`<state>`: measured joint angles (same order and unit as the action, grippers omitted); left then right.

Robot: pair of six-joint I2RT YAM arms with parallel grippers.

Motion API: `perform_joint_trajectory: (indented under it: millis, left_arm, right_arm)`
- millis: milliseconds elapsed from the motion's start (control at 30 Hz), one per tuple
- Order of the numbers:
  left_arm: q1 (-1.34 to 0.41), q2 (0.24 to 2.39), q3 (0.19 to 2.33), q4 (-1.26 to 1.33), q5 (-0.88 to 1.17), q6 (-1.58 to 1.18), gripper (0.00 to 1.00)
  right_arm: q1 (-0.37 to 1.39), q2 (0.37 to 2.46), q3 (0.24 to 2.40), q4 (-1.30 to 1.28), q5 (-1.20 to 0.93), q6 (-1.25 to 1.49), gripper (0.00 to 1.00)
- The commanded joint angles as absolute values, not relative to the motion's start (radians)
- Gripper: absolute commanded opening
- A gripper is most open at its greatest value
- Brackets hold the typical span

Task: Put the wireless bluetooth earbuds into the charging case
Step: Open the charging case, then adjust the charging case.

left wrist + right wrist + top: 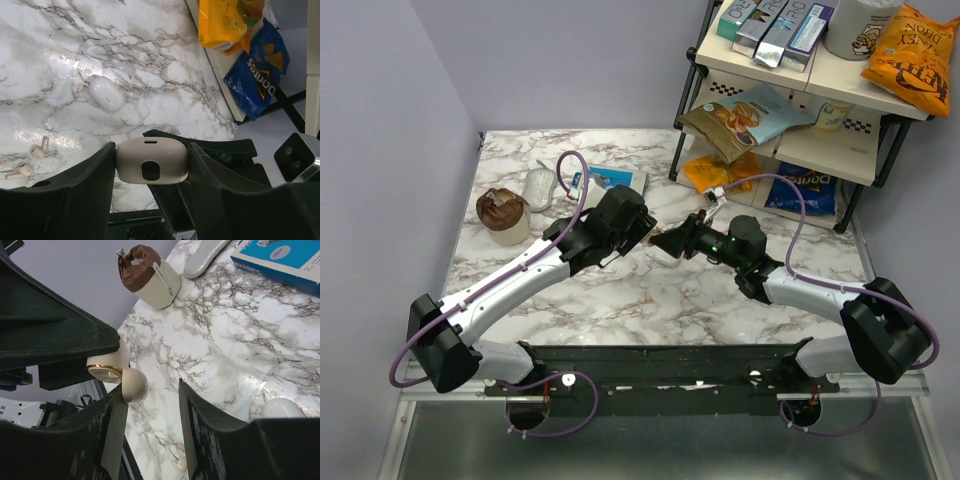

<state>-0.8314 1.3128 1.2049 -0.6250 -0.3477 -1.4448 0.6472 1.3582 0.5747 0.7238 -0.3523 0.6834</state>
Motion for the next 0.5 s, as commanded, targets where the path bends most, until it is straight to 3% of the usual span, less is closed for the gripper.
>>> perform_joint_trajectory:
  millis: [0, 333, 467]
  left_arm:
    - [-0.838, 1.295, 1.197, -0.601, -0.328, -1.450, 0.00]
    - [-0.839, 1.289, 1.197, -0.594, -0.333, -1.442, 0.00]
    - [-0.838, 1.285, 1.195, -0.578, -0.334, -1.424, 0.03]
  right_arm:
    - [0.649, 1.373, 0.606, 0.721, -0.334, 0.650, 0.52]
    - [0.650, 1.344, 0.589, 0.698, -0.341, 0.615, 0.34]
    - [0.650, 1.304, 0.572, 0.666, -0.336, 0.592, 0.22]
